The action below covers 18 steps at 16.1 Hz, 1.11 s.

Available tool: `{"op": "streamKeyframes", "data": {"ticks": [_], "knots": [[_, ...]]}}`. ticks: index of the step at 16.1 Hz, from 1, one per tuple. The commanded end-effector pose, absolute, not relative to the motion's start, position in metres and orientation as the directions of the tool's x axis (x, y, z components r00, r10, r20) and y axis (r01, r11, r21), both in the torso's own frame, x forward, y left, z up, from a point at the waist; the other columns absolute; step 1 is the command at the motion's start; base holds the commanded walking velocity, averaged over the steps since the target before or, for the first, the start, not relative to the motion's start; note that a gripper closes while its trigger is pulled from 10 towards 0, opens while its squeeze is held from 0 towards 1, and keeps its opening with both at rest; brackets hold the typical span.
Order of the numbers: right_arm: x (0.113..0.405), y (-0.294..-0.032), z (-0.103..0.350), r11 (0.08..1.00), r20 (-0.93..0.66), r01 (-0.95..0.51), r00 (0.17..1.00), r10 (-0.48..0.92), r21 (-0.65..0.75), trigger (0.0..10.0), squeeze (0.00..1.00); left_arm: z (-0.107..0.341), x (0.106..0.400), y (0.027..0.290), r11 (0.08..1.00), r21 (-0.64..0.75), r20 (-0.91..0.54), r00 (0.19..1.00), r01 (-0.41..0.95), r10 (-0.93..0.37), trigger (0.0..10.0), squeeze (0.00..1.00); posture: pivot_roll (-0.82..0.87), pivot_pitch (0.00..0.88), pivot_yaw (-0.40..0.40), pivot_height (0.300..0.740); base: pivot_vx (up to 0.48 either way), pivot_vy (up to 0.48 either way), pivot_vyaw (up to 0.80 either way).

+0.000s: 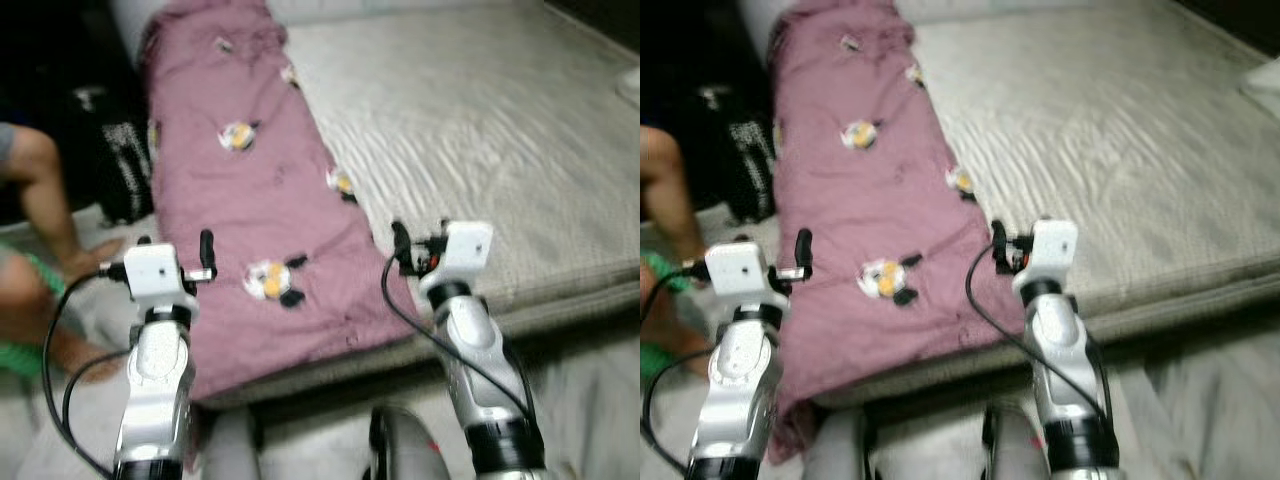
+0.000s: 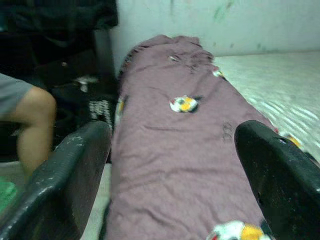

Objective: Clean up the room

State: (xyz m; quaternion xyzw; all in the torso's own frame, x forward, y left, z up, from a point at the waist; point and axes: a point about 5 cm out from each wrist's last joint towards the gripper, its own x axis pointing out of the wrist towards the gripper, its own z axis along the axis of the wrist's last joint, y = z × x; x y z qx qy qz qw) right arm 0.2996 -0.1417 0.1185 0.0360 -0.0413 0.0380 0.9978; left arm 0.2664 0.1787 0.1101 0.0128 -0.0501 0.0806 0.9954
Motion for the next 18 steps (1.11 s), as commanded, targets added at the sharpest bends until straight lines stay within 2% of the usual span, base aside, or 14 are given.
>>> {"op": "streamKeyframes", "data": {"ticks": [1,3,7,9,15,18], "knots": [[0.301,-0.142,0.120,0.995,0.094,-0.077,0.993,0.070,0.069,10.0,0.00,0.109,0.268,0.180,0.986,0.025,0.102,0.982,-0.165,0.161,10.0,0.00,0.01,0.000,0.031,0.726,0.000,0.000,0.00],[0.303,-0.142,0.120,0.995,0.100,-0.078,0.992,0.071,0.068,10.0,0.00,0.108,0.269,0.179,0.988,0.022,0.106,0.983,-0.155,0.152,10.0,0.00,0.01,0.000,0.028,0.740,0.000,0.000,0.00],[0.297,-0.145,0.112,0.996,0.079,-0.074,0.994,0.069,0.053,10.0,0.00,0.104,0.265,0.179,0.988,0.038,0.097,0.985,-0.147,0.143,10.0,0.00,0.02,0.000,0.018,0.740,0.000,0.000,0.00],[0.295,-0.144,0.110,0.995,0.073,-0.082,0.994,0.077,0.057,10.0,0.00,0.104,0.264,0.179,0.976,0.125,0.102,0.981,-0.178,0.166,10.0,0.00,0.02,0.000,0.014,0.740,0.000,0.000,0.00],[0.292,-0.148,0.102,0.999,0.026,-0.041,0.999,0.040,0.026,10.0,0.00,0.095,0.253,0.185,0.969,0.104,0.036,0.974,-0.224,0.222,10.0,0.00,0.02,0.000,0.020,0.740,0.000,0.000,0.00],[0.291,-0.150,0.100,0.999,0.017,-0.035,0.999,0.034,0.028,10.0,0.00,0.090,0.248,0.180,0.971,0.092,0.019,0.975,-0.220,0.219,10.0,0.00,0.02,0.000,0.016,0.740,0.000,0.000,0.00]]}}
